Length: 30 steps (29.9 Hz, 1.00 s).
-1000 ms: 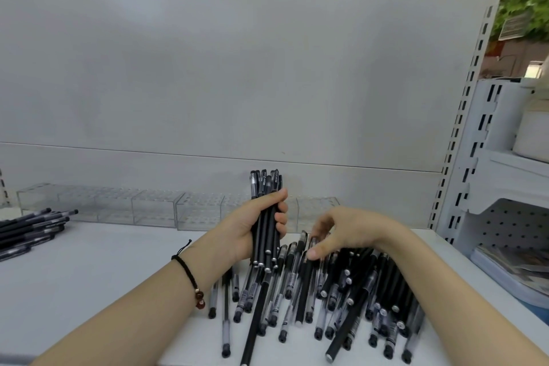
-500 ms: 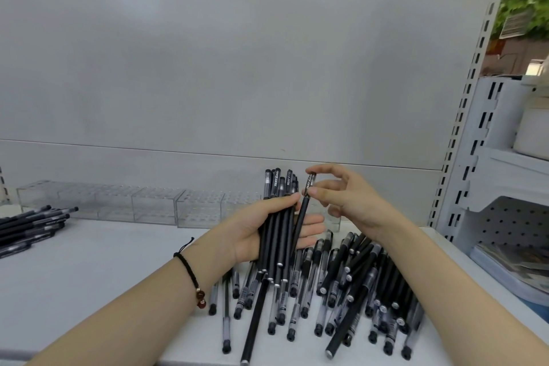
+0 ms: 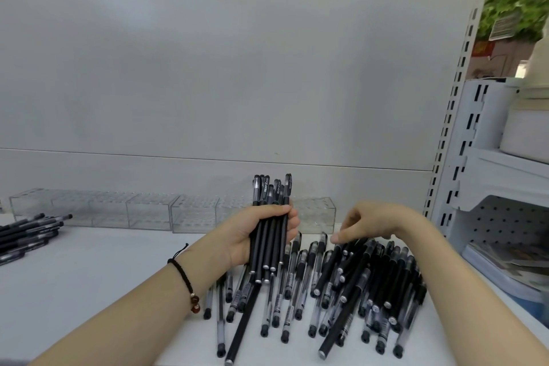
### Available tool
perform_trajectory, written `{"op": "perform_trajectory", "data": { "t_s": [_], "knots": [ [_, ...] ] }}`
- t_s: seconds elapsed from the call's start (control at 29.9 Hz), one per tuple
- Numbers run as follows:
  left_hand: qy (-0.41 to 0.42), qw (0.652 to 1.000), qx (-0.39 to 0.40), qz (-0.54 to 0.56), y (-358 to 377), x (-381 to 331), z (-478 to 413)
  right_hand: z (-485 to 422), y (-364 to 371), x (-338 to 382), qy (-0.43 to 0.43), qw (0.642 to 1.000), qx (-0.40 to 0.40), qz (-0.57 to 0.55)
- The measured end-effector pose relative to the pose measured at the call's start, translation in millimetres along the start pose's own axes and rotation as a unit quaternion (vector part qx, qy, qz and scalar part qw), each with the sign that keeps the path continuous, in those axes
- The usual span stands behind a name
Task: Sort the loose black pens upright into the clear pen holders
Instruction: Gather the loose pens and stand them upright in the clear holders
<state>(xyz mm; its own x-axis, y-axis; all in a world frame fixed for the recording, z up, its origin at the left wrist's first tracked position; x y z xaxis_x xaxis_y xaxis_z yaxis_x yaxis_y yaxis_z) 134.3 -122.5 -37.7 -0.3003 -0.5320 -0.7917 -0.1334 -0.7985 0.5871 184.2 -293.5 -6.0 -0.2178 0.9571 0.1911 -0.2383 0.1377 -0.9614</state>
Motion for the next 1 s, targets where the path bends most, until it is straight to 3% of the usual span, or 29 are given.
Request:
{"op": "perform_trajectory", "data": {
  "t_s": [0.17, 0.23, 0.37, 0.54, 0.74, 1.0],
  "knots": [
    [0.015, 1.000, 0.013, 0.002, 4, -4, 2, -2, 1, 1, -0.006, 0.999, 0.006, -0.032],
    [0.017, 1.000, 0.008, 0.020, 2, -5, 2, -1, -3, 7, -0.027, 0.994, -0.012, -0.102],
    [0.014, 0.999, 0.021, 0.030, 4, -4, 1, 2, -19, 23, -0.094, 0.935, -0.059, -0.338],
    [0.017, 0.999, 0.032, 0.016, 7, -2, 0, 7, -27, 48, -0.167, 0.870, -0.076, -0.458],
    [0.035, 0.998, 0.025, -0.047, 7, -3, -1, 14, -35, 67, -0.206, 0.815, -0.136, -0.524],
    [0.058, 0.990, 0.070, -0.105, 15, -9, -1, 23, -45, 81, -0.237, 0.802, -0.228, -0.499]
  ]
}}
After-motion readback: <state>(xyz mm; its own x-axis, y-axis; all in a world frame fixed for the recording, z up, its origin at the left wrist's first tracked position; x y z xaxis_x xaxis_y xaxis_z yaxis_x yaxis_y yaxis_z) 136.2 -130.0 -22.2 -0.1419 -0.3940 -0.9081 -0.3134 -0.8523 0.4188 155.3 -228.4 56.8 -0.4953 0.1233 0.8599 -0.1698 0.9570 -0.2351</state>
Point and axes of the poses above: each hand's wrist, its own z-axis away from the middle knuckle, its own y-axis out of the palm, x = y × z, the point moved 10 cm from there along -z, towards the middle knuckle, and after that the axes turned 6 degrees about z, right-handed, at the moved point
